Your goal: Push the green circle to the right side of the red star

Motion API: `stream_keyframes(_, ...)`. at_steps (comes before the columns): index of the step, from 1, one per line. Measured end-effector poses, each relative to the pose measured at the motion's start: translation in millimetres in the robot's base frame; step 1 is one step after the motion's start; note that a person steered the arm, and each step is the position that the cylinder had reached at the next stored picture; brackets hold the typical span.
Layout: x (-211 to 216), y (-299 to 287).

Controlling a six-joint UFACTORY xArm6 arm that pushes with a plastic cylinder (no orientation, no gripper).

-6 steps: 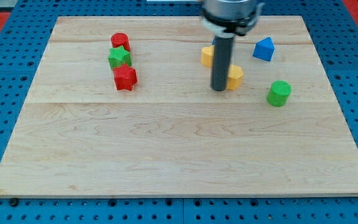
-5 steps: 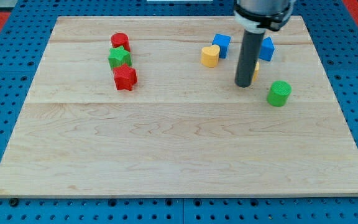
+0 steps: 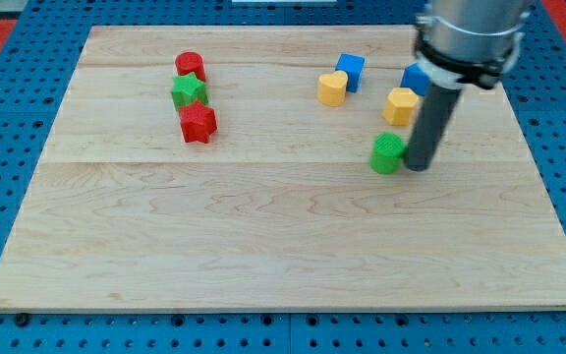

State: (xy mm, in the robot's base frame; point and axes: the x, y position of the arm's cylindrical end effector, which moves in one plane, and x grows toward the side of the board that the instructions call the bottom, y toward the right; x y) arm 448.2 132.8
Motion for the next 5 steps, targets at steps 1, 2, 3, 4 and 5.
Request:
stream_keyframes(1, -18.7, -23.3)
stream_keyframes(2, -42.1, -45.7)
stream_keyframes(3, -41.1, -95.7)
stream_keyframes(4, -52.3, -130.4)
stream_keyframes(5, -75.4, -146.2)
